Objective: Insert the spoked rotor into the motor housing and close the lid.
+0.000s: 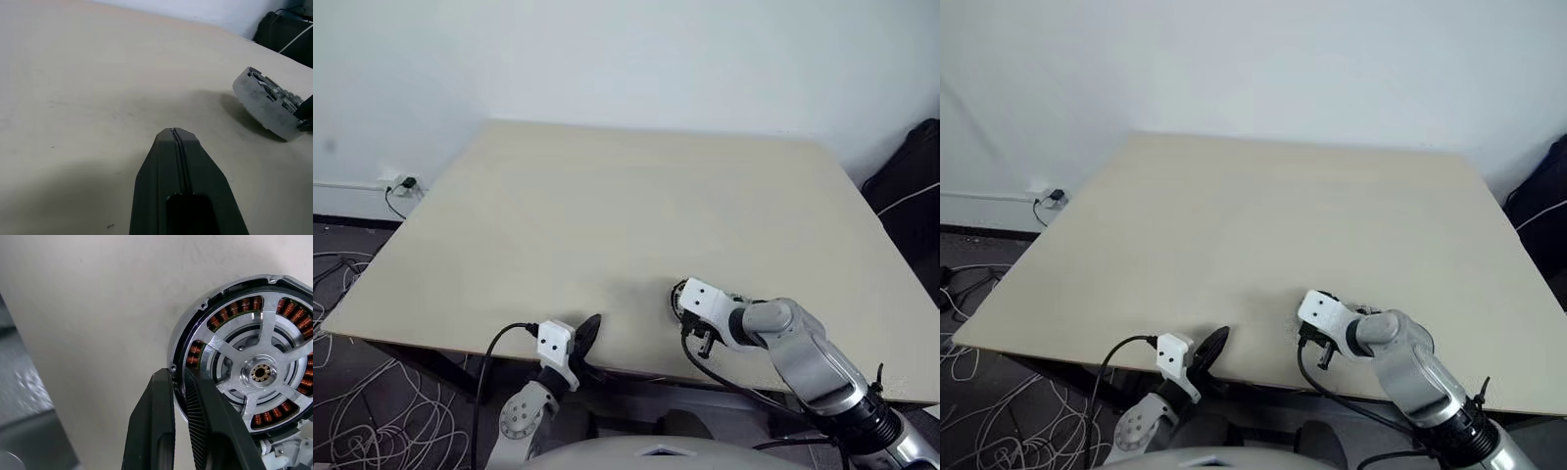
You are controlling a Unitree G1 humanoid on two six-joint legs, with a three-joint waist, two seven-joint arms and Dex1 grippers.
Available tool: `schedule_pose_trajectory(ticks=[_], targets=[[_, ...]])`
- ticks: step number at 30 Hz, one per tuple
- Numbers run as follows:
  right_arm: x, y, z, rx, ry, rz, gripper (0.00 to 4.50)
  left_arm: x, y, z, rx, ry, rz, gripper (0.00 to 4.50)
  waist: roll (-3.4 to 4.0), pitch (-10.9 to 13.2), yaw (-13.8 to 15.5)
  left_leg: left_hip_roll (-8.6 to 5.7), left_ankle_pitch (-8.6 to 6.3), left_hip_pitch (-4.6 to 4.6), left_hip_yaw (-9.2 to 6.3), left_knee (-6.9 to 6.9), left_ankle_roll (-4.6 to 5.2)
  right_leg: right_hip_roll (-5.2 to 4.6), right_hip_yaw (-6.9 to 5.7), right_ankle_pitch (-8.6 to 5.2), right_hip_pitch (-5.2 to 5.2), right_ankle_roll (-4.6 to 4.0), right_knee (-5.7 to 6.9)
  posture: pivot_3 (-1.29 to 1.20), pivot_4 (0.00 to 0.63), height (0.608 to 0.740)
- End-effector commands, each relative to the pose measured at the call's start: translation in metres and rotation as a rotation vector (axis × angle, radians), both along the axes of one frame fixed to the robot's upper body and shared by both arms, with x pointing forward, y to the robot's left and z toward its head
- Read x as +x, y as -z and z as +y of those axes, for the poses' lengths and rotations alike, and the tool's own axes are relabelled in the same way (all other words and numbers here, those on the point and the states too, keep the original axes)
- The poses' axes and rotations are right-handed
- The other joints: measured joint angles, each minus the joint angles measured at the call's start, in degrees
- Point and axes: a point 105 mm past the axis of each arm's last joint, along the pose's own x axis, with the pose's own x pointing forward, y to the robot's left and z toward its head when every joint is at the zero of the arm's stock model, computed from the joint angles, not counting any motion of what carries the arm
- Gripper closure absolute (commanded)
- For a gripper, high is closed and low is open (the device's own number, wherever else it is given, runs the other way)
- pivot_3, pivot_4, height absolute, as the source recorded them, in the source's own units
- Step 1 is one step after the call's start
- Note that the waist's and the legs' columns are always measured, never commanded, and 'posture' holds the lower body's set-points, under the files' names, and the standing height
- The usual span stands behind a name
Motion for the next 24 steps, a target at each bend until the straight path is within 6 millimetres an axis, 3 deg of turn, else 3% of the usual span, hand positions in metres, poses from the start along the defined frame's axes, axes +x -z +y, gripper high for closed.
schedule_pose_trajectory(ticks=[1,9,18,19,24], targets=[[0.014,-0.019,0.015,0.048,-0.009,-0.09,4.4,0.006,-0.012,-0.009,-0.019,0.016,-0.043,4.5,-0.01,0.02,-0.19,0.0,0.0,0.0,0.0,0.0,0.0,0.0,0.0,0.01,-0.01,0.02,0.02,0.0,0.0,0.74],[0.018,-0.017,0.039,0.098,-0.035,-0.062,4.4,0.01,-0.031,-0.018,-0.02,0.001,-0.061,4.5,-0.07,0.07,-0.65,0.0,0.04,-0.03,-0.02,0.08,0.06,0.07,-0.01,0.12,-0.02,0.2,0.01,0.0,0.0,0.74],[0.013,-0.011,0.036,0.081,-0.082,-0.024,4.4,0.012,-0.014,-0.01,-0.011,-0.017,-0.034,4.5,-0.07,0.06,-0.61,-0.03,0.04,-0.03,-0.01,0.09,0.06,0.04,0.01,0.12,-0.01,0.2,-0.01,0.0,0.0,0.74],[0.013,-0.011,0.037,0.088,-0.085,-0.028,3.69,0.013,-0.012,-0.008,-0.01,-0.016,-0.032,4.5,-0.08,0.06,-0.64,-0.03,0.04,-0.03,-0.01,0.09,0.06,0.04,0.0,0.12,-0.01,0.2,0.0,0.0,0.0,0.74],[0.019,-0.025,0.045,0.142,-0.087,-0.108,2.2,0.018,0.0,-0.003,-0.004,-0.01,-0.023,4.5,-0.08,0.05,-0.66,-0.02,0.05,-0.01,-0.02,0.1,0.08,0.06,0.0,0.12,0.0,0.21,0.02,0.0,0.0,0.74]])
